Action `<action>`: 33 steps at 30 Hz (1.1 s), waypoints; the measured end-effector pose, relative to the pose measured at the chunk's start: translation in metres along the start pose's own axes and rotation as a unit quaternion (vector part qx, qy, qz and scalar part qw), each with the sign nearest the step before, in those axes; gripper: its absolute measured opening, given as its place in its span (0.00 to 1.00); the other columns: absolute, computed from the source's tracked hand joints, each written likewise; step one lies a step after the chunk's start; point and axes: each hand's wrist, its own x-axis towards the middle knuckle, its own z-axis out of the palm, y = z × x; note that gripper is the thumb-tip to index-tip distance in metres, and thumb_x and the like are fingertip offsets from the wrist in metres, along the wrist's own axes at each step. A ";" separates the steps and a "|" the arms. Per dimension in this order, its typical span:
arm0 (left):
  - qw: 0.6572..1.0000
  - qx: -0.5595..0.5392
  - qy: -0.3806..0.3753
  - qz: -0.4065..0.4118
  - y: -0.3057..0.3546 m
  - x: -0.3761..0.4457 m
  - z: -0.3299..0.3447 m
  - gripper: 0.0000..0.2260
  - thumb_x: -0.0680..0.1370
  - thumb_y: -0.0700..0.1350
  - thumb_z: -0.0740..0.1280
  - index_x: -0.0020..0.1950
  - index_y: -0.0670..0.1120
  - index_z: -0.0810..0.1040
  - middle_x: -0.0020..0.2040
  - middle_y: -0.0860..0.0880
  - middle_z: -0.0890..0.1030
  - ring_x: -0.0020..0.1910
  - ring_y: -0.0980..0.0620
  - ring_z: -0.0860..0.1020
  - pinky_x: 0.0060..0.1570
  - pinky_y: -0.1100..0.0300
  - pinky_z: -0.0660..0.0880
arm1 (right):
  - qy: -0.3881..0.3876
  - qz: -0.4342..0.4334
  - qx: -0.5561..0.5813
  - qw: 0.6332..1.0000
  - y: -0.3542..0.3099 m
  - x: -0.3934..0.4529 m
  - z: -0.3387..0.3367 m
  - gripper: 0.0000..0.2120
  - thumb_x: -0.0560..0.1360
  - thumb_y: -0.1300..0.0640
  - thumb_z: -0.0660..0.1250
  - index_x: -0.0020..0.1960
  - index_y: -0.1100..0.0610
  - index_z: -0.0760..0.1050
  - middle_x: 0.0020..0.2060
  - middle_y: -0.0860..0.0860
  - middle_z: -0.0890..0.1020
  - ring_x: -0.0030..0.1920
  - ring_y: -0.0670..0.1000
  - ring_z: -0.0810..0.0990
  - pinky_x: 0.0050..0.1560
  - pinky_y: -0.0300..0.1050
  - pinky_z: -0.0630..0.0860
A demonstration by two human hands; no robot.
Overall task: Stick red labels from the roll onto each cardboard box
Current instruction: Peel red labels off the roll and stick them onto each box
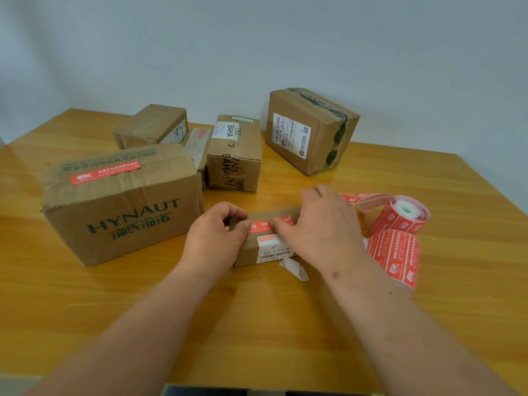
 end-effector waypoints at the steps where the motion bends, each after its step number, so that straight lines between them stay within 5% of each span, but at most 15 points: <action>1: 1.000 -0.002 -0.001 -0.002 0.000 0.000 0.000 0.03 0.78 0.48 0.68 0.50 0.55 0.78 0.47 0.59 0.77 0.49 0.59 0.74 0.38 0.70 0.68 | -0.004 0.001 0.007 1.000 0.002 0.000 -0.001 0.28 0.69 0.32 0.63 0.56 0.54 0.74 0.50 0.50 0.75 0.53 0.53 0.74 0.56 0.51 0.73; 13: 0.999 0.021 -0.021 -0.011 0.007 0.001 0.002 0.07 0.82 0.45 0.59 0.54 0.54 0.76 0.51 0.55 0.77 0.46 0.58 0.74 0.34 0.66 0.69 | -0.043 0.025 0.108 0.993 0.012 0.001 0.009 0.15 0.79 0.50 0.61 0.62 0.56 0.73 0.59 0.52 0.74 0.62 0.54 0.68 0.60 0.48 0.69; 20: 0.999 0.040 -0.022 -0.008 0.014 0.005 0.012 0.10 0.78 0.52 0.67 0.57 0.52 0.73 0.51 0.55 0.75 0.45 0.59 0.74 0.34 0.68 0.68 | -0.036 0.041 0.073 0.996 0.009 0.004 0.011 0.19 0.78 0.43 0.59 0.60 0.53 0.75 0.57 0.51 0.74 0.59 0.55 0.68 0.59 0.51 0.69; 26: 0.999 0.006 -0.024 -0.040 0.014 0.005 0.010 0.07 0.82 0.44 0.58 0.57 0.52 0.74 0.51 0.54 0.76 0.44 0.58 0.74 0.33 0.64 0.71 | -0.047 0.038 0.085 0.995 0.013 0.004 0.013 0.17 0.79 0.45 0.57 0.57 0.54 0.76 0.54 0.52 0.75 0.57 0.56 0.68 0.56 0.50 0.68; 30: 0.999 0.020 -0.043 -0.023 0.014 0.002 0.009 0.08 0.81 0.51 0.63 0.59 0.53 0.73 0.52 0.55 0.76 0.46 0.58 0.75 0.38 0.63 0.73 | -0.097 0.024 0.086 0.991 0.012 0.003 0.010 0.22 0.75 0.37 0.60 0.60 0.52 0.75 0.55 0.50 0.74 0.60 0.55 0.67 0.59 0.50 0.68; 33: 0.998 0.018 -0.053 -0.032 0.014 0.002 0.005 0.08 0.80 0.50 0.64 0.59 0.54 0.73 0.53 0.55 0.75 0.47 0.57 0.75 0.39 0.62 0.73 | -0.097 0.021 0.097 0.990 0.015 0.005 0.006 0.17 0.78 0.45 0.60 0.61 0.52 0.75 0.56 0.51 0.75 0.60 0.56 0.68 0.60 0.48 0.66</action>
